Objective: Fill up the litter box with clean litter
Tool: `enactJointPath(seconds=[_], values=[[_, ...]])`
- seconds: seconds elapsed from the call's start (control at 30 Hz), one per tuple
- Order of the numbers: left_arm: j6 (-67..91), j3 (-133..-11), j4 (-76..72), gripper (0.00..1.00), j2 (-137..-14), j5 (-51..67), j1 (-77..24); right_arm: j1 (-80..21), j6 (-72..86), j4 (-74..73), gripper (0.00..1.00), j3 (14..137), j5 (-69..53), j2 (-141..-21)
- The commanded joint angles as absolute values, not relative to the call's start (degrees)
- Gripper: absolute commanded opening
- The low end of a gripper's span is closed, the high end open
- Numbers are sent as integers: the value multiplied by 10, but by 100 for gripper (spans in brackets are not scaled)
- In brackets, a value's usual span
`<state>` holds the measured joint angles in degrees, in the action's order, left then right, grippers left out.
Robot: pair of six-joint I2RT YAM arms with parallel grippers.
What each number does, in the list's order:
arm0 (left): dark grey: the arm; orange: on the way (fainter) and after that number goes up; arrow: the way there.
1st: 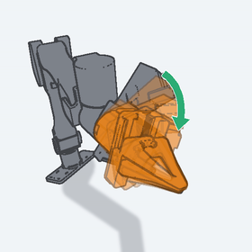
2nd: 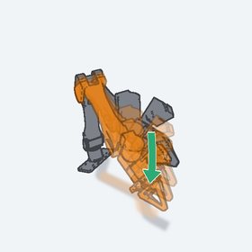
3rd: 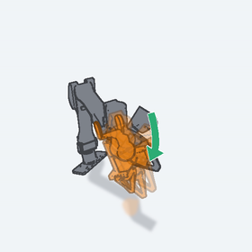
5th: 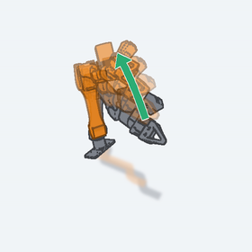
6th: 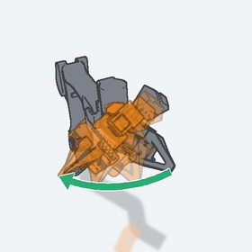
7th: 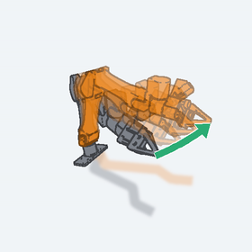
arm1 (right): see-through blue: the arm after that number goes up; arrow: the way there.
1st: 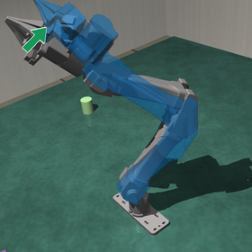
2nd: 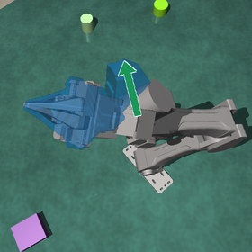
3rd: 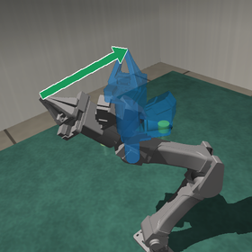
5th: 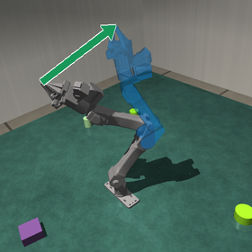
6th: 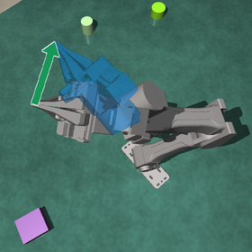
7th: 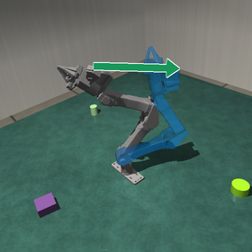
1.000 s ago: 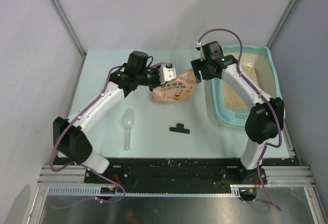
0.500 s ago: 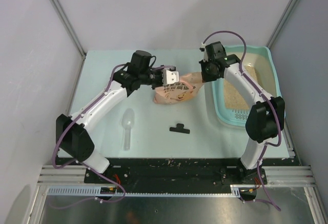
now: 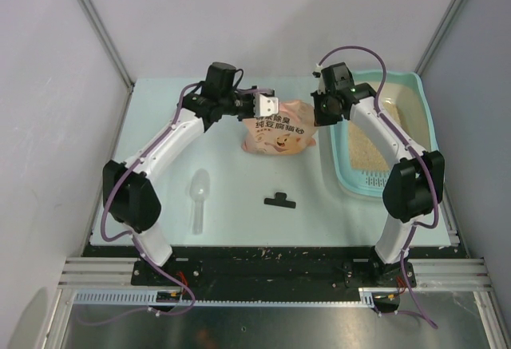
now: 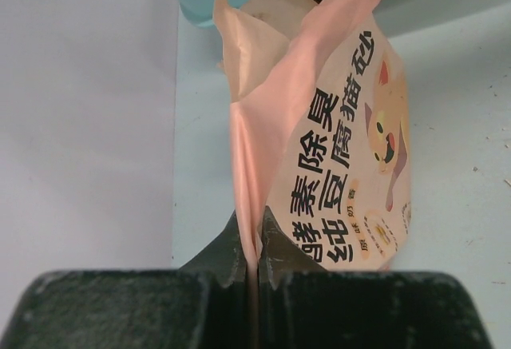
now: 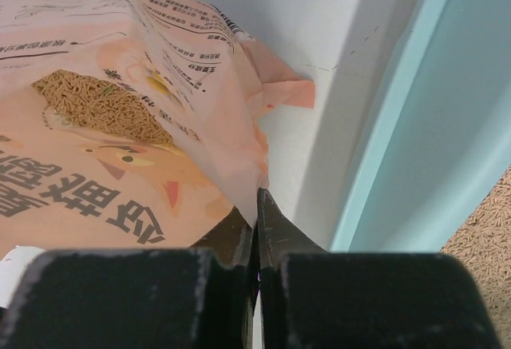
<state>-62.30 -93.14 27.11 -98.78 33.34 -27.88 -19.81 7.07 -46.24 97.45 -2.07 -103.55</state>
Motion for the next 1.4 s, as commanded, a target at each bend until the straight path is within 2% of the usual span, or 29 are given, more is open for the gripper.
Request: enactJointPath(seconds=[0.0, 0.13, 0.23, 0.27, 0.43, 0.47, 0.6, 0.77, 0.9, 1.0, 1.03, 1.07, 1.23, 1.37], values=[[-643, -964, 201, 0, -968, 379, -274, -193, 80, -461, 0, 994, -19, -1019], [-615, -950, 200, 0, -955, 372, -278, -191, 69, -453, 0, 990, -23, -1017], [-595, -946, 201, 19, -957, 368, -281, -190, 61, -446, 1, 991, -22, -1022], [-592, -945, 201, 22, -959, 368, -282, -190, 59, -443, 6, 994, -23, -1027], [-572, -944, 201, 33, -969, 367, -286, -192, 43, -437, 19, 1012, -16, -1043], [-568, -945, 201, 39, -969, 366, -287, -192, 39, -438, 21, 1013, -15, -1048], [-544, -944, 201, 53, -960, 363, -287, -193, 36, -436, 25, 1018, -15, -1051], [-491, -919, 200, 65, -932, 352, -286, -198, 27, -427, 28, 1023, -15, -1059], [-454, -876, 201, 66, -887, 345, -286, -204, 7, -426, 31, 1053, -15, -1085], [-444, -835, 200, 66, -850, 343, -286, -215, -14, -439, 41, 1089, -13, -1115], [-442, -825, 200, 66, -842, 340, -286, -224, -28, -439, 48, 1092, -8, -1124], [-439, -816, 201, 66, -835, 338, -286, -228, -32, -439, 49, 1096, 4, -1128], [-409, -768, 201, 66, -787, 302, -284, -212, -10, -437, 50, 1110, 114, -1143], [-373, -722, 201, 69, -748, 263, -282, -186, -3, -431, 46, 1131, 130, -1143]])
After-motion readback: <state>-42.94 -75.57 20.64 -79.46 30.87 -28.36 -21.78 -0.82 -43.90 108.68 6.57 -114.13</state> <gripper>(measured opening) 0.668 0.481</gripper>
